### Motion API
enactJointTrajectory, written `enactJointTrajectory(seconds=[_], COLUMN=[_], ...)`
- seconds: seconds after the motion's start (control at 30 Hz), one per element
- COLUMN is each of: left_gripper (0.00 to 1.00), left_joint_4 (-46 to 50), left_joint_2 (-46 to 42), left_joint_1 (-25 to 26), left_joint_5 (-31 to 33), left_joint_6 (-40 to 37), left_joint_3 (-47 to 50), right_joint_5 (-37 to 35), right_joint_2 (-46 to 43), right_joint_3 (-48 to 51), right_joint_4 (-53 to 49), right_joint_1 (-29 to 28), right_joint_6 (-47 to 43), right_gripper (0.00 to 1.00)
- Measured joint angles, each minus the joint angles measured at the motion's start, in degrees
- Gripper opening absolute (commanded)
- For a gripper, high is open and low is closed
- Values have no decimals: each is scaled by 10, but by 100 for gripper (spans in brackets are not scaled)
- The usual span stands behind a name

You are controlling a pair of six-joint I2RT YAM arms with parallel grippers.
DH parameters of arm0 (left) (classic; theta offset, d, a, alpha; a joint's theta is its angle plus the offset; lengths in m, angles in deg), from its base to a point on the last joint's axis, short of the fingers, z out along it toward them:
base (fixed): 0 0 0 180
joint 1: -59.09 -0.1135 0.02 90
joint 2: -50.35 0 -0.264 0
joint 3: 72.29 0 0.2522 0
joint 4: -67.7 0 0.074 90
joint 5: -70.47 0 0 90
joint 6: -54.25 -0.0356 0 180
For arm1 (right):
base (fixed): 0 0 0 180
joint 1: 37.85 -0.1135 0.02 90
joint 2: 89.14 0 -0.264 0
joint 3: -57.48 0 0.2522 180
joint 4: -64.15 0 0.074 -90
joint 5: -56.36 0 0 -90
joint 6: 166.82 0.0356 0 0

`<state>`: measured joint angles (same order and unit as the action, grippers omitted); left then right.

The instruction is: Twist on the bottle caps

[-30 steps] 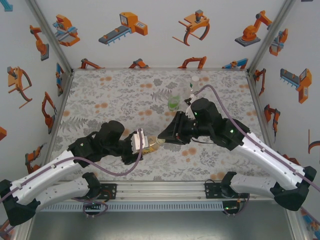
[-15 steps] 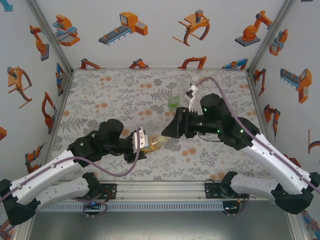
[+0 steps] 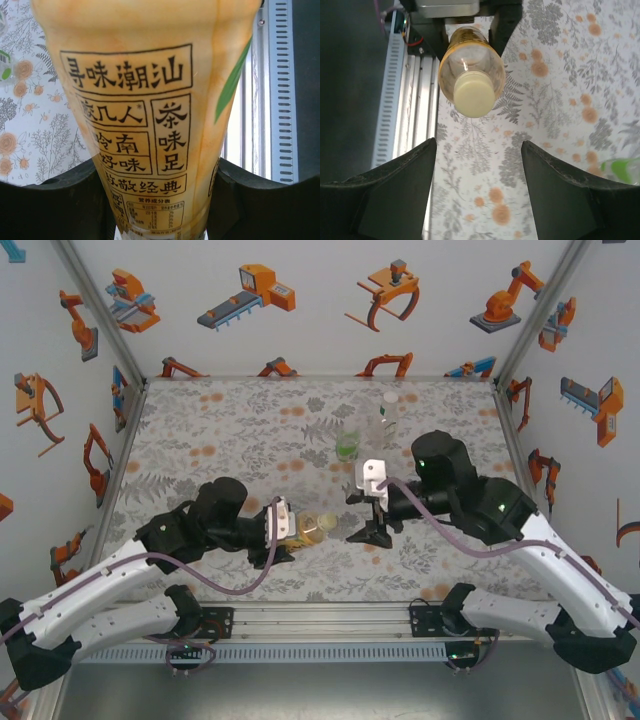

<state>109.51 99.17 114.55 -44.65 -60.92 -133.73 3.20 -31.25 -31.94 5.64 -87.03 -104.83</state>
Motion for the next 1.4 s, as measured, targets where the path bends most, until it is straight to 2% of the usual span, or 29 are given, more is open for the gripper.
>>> enactJointTrajectory(seconds=[0.17, 0.37, 0.57, 1.03, 1.4], left_gripper=[0, 0, 0, 0, 0], left_joint_4=[3, 12, 15, 21, 27], left_joint_2=[9, 24, 26, 25, 23], left_joint_1=[0, 0, 0, 0, 0], left_joint_5=[-13, -31, -40, -43, -43], left_joint_6=[-2, -5, -6, -6, -6], left_joint_3=[-3, -4, -8, -10, -12], right_joint_5=[38, 75, 102, 122, 122], right_joint_2=[18, 26, 45, 51, 53], right_joint_3=[-33, -35, -35, -35, -28], right_joint_4=[-42, -40, -33, -24, -19], right_joint_1=[0, 0, 0, -12, -13], right_joint_6=[-133, -197, -215, -221, -222], right_gripper=[59, 56, 50, 42, 42])
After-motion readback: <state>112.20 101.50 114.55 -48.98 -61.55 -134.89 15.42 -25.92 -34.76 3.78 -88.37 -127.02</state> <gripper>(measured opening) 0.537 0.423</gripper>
